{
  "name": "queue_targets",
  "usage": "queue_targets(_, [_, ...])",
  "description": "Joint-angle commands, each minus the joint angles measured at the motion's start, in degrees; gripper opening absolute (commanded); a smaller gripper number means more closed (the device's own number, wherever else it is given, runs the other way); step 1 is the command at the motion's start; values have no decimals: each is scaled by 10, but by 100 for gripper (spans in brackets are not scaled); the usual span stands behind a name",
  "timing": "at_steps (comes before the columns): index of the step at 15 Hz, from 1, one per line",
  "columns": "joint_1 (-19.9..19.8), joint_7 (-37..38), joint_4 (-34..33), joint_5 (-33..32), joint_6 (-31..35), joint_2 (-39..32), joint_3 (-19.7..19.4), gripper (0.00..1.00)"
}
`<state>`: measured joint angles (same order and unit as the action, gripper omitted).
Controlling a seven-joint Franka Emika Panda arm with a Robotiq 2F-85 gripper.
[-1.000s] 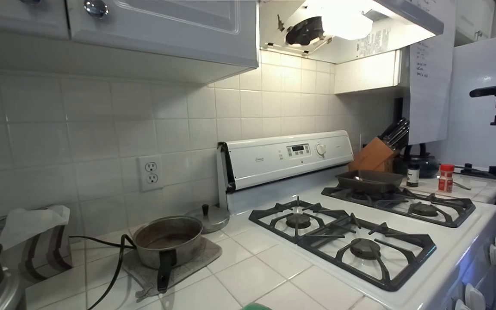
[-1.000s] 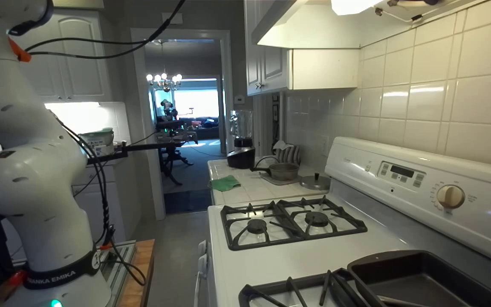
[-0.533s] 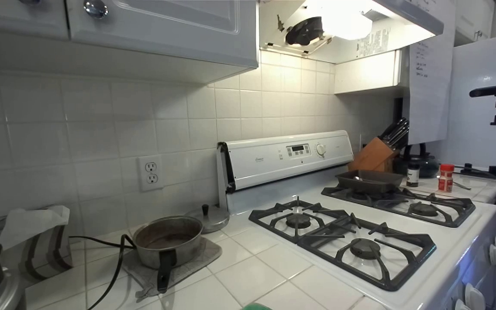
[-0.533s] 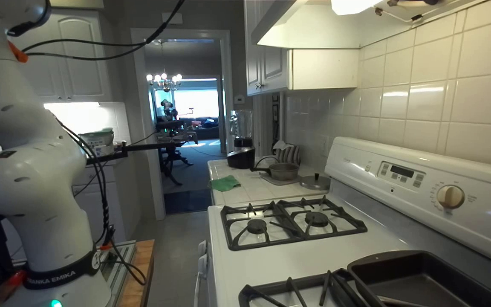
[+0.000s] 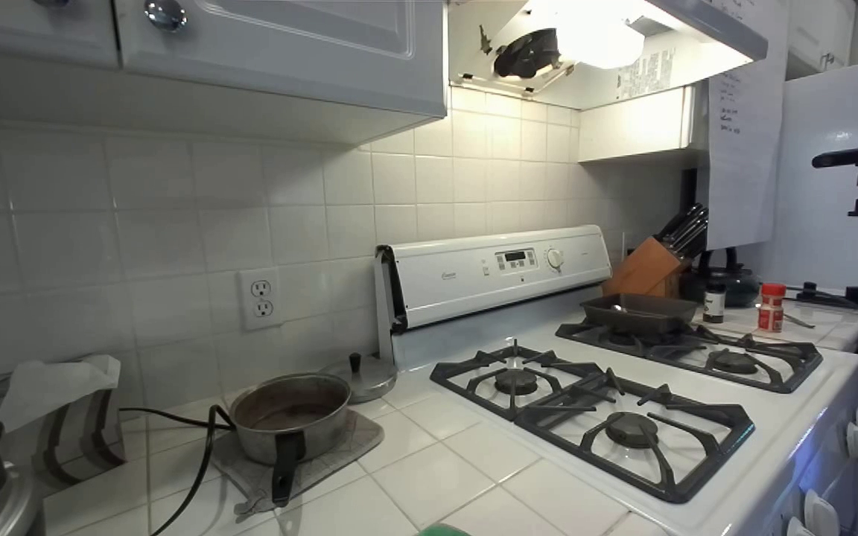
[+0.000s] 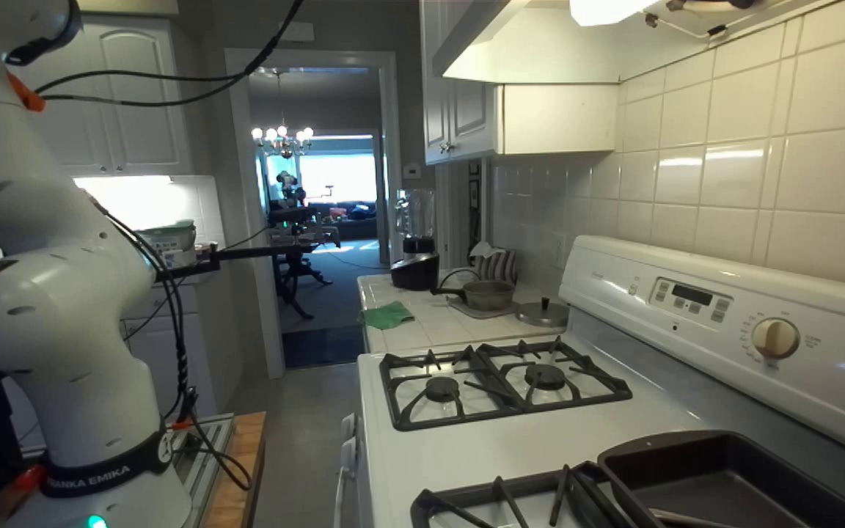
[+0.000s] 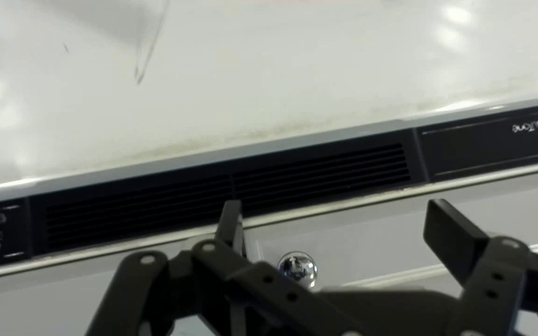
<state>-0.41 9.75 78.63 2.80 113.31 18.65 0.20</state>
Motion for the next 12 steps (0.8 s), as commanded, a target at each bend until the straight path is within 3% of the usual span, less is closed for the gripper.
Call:
queue_targets(1, [-6,19,-23,1,-97,7,2,100])
queue_targets(5, [-6,24,-9,2,-156,25,-7,100])
queue_targets(12, [1,0,29,20,-188,44,-27,100])
